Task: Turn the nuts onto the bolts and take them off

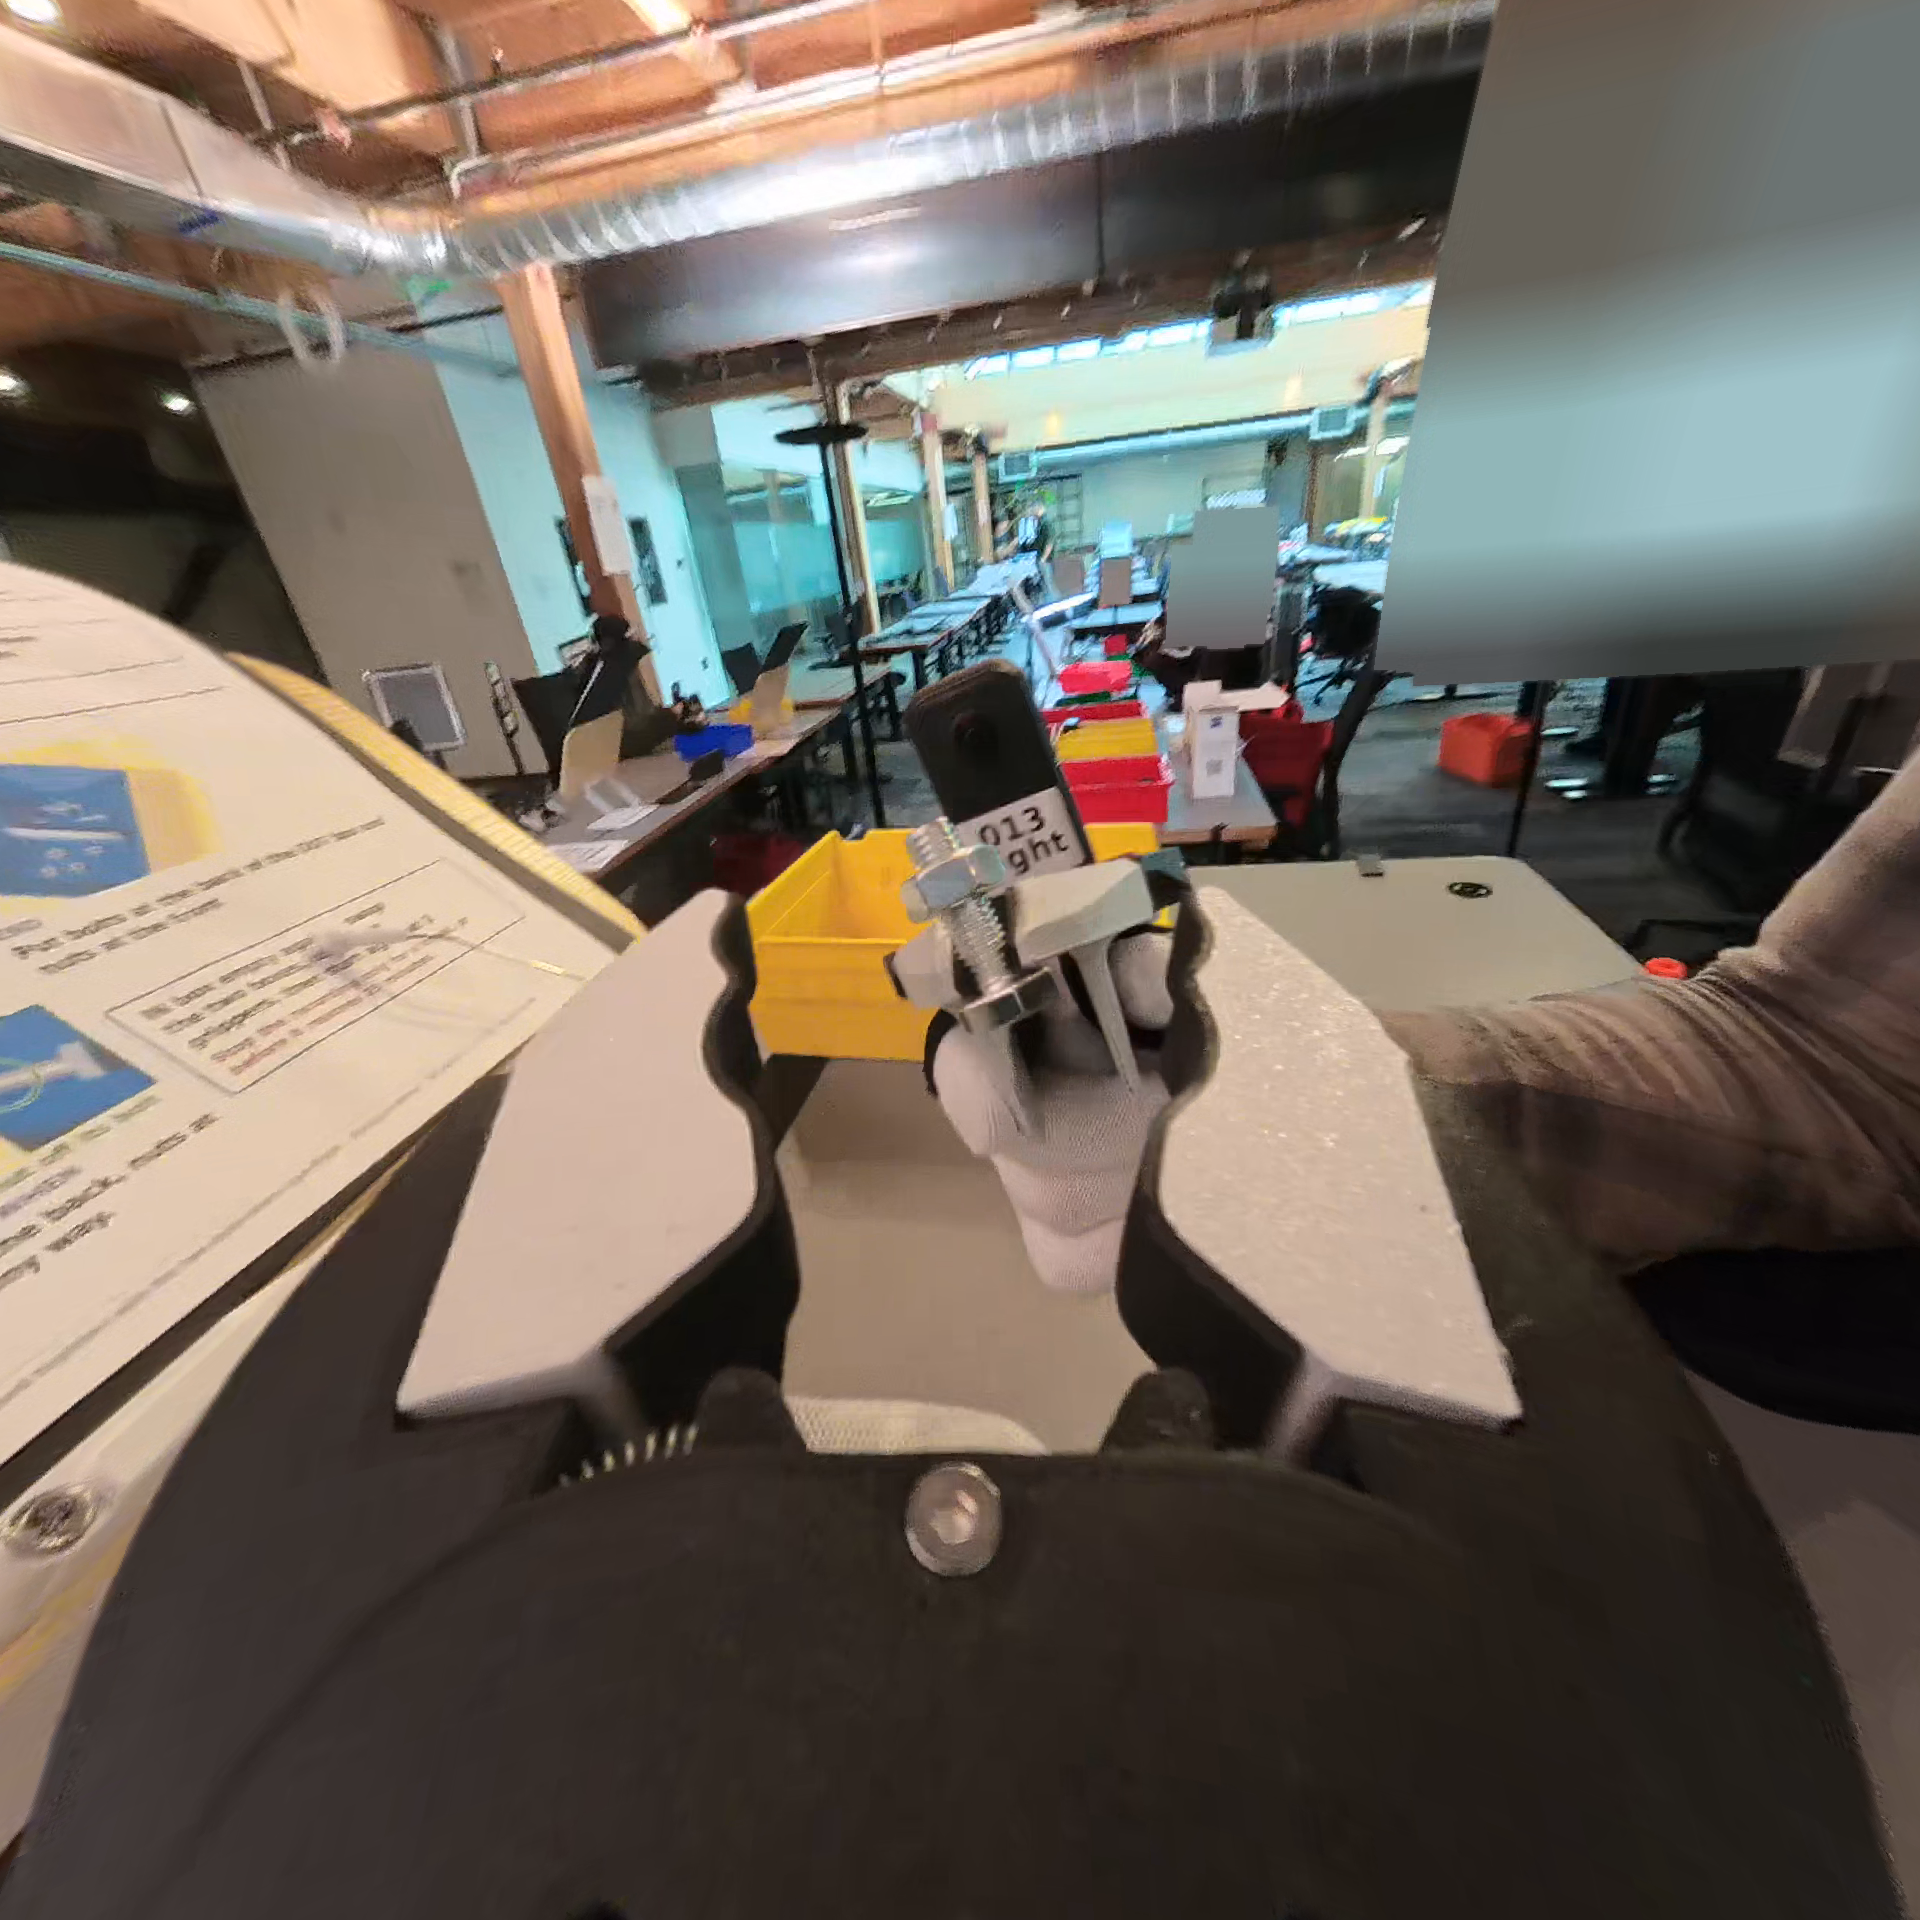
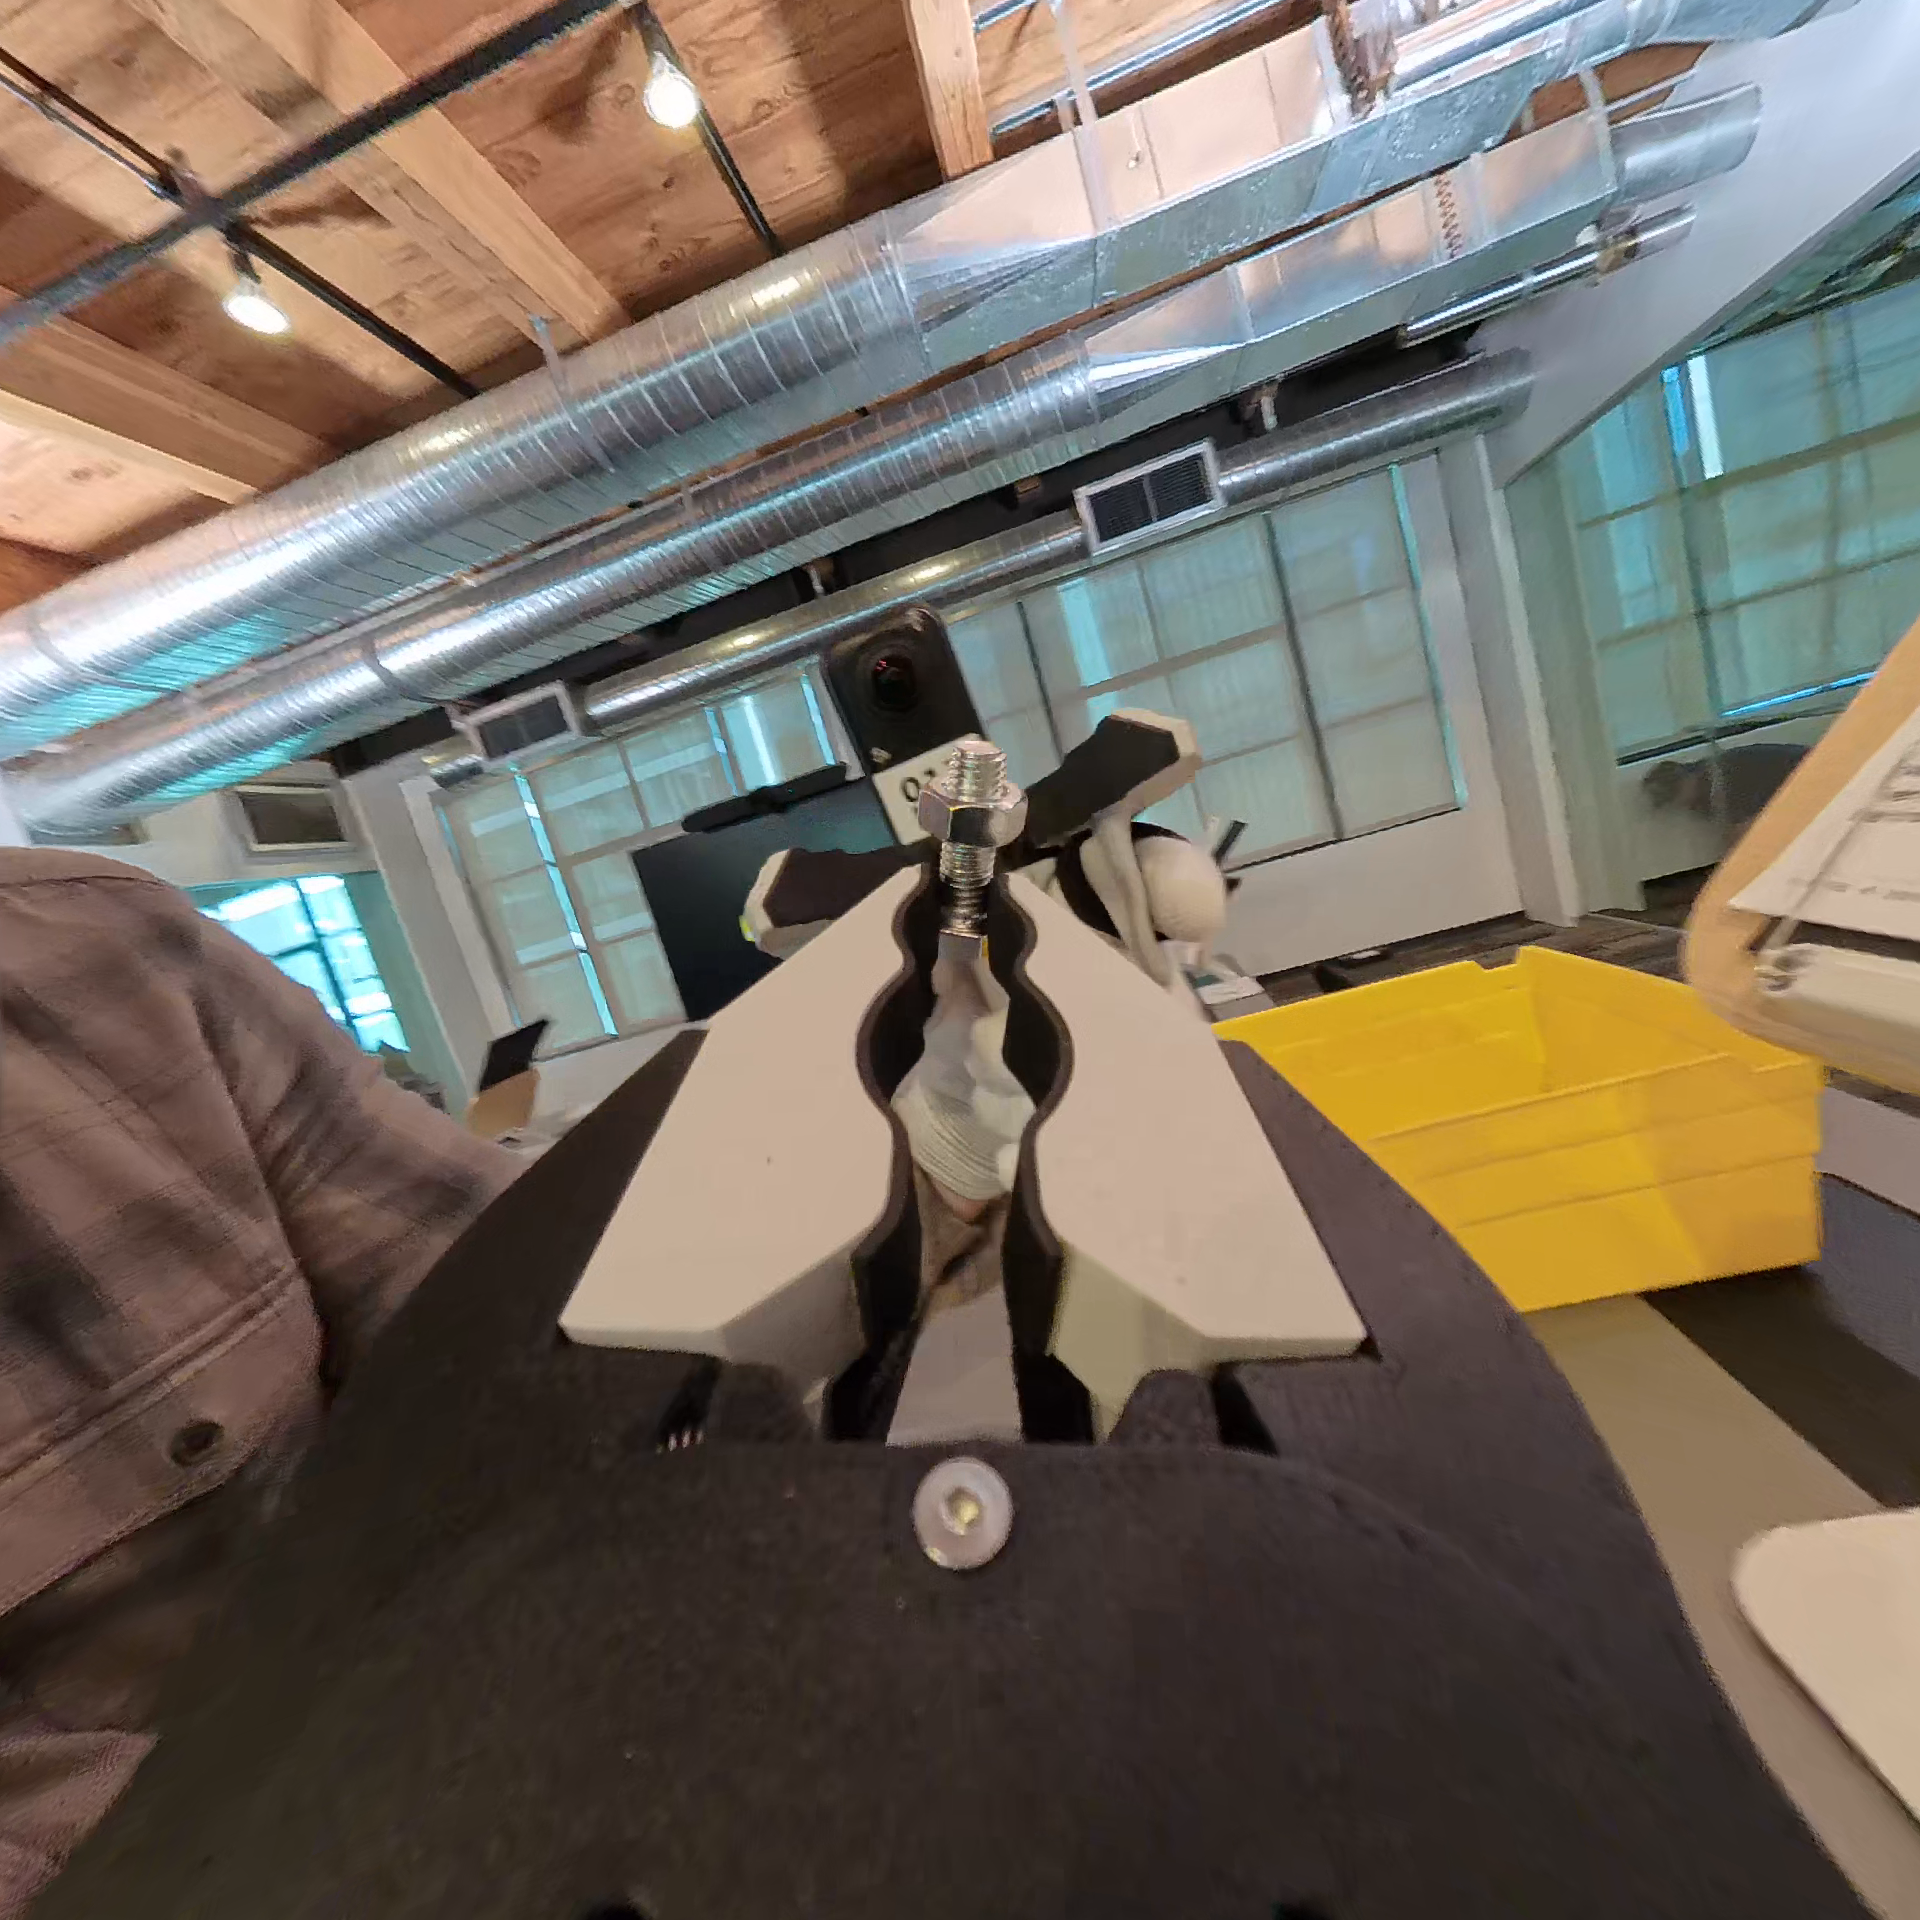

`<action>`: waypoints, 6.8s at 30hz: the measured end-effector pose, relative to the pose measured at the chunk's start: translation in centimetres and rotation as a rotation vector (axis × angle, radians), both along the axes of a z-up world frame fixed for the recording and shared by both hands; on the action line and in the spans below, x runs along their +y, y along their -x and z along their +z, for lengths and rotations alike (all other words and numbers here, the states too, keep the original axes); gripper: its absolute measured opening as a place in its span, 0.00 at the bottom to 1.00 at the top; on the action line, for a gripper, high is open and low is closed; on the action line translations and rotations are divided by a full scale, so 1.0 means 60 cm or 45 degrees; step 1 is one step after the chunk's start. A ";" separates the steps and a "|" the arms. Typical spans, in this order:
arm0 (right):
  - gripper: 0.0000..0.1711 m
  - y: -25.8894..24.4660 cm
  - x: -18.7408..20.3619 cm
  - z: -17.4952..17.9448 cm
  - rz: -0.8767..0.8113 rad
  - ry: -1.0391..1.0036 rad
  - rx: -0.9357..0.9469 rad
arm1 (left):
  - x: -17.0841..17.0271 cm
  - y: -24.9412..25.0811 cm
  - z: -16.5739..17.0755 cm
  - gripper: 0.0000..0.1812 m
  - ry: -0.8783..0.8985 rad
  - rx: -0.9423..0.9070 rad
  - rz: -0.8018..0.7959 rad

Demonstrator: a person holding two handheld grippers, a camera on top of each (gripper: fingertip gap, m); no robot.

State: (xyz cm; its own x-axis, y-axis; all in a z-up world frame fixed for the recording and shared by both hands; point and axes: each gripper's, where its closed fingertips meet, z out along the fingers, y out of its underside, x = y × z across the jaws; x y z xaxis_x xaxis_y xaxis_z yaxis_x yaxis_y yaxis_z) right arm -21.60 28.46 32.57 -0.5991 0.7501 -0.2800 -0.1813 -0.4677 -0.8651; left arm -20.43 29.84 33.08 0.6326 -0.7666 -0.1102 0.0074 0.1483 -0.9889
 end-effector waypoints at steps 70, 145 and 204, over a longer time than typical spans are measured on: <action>0.36 -0.052 0.130 -0.017 -0.672 -0.516 -0.340 | 0.072 -0.056 -0.088 0.10 0.160 0.033 0.090; 0.39 -0.068 0.140 0.000 -0.717 -0.486 -0.367 | 0.067 -0.070 -0.073 0.10 0.087 -0.016 0.075; 0.10 -0.019 0.131 -0.017 -0.857 -0.556 -0.551 | 0.139 -0.020 -0.097 0.10 -0.036 0.219 0.912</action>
State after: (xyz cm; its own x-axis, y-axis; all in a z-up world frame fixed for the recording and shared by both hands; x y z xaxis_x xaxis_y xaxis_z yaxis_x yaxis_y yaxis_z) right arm -20.45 36.34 31.53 0.0952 0.9954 0.0128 0.0847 0.0048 -0.9964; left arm -19.25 38.17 27.24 0.9492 -0.1672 -0.2664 -0.2555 0.0841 -0.9631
